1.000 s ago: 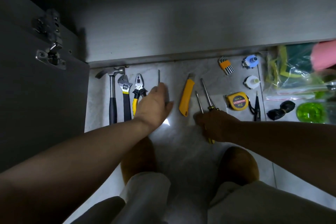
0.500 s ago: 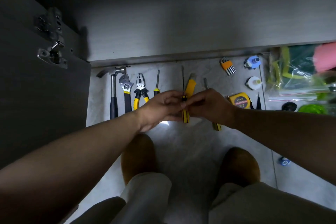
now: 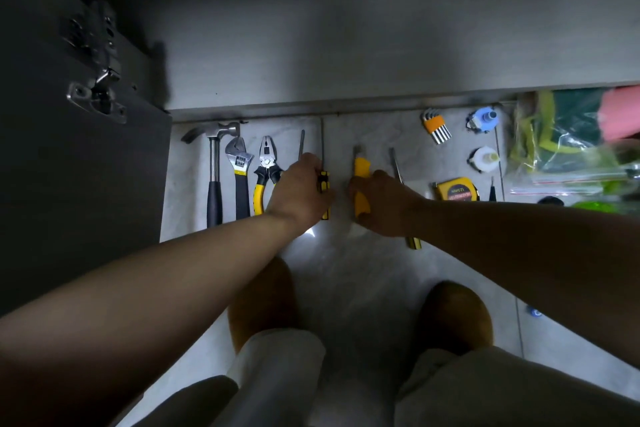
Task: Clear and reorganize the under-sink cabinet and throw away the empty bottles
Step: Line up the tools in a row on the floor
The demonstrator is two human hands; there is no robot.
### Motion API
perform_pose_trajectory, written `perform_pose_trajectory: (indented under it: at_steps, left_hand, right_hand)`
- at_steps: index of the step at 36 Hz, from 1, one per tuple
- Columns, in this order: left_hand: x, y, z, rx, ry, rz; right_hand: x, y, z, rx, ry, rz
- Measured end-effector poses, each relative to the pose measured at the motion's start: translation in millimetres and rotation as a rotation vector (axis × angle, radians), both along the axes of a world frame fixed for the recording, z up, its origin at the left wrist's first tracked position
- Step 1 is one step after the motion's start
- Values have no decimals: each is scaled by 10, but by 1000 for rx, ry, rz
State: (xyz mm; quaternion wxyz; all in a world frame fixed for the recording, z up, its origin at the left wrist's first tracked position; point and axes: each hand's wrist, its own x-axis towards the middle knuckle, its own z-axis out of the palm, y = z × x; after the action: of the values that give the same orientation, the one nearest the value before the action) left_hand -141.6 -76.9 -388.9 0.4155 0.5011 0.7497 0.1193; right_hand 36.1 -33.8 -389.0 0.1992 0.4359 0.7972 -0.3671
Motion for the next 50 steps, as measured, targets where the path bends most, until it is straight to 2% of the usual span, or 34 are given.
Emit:
perform_pose_trajectory:
  at_steps: [8,12,16,18,22,28,31,34,41,46,50]
  left_hand:
    - [36,-12,24,14,82,-195]
    - [120,-19,72,-5,170,-248]
    - [247,-7,114,107,325,-313]
    - [315,4,111,179,303,-409]
    - [510,-18,121,242,90,-672]
    - [855,-125,25,153,198,-1035]
    - [910,-129,26,139,241,-1032]
    - [903,-117,45,160,265,-971]
    - [714,-147,60,73,358,-877]
    - [527,-242,4,126,489,-855]
    - [383,-270,-51,177,548,-813]
  right_hand:
    - [283,-10,203,96,107,-91]
    - [553,75,287,141,6,-147]
    - [732,170,289,190,-87,-162]
    - [782,206,284,210,-103,-162]
    - [816,222,305,194,-176,-120]
    - [858,148,367,245,-223,-71]
    - [890,94,402,237,-162,-12]
    - [878,32,422,182,-211,62]
    - [783,-85,322,52,-318,-8]
    - [648,-53,222,-107,-343,-66]
    - [493,27,181,-122,-346,-58]
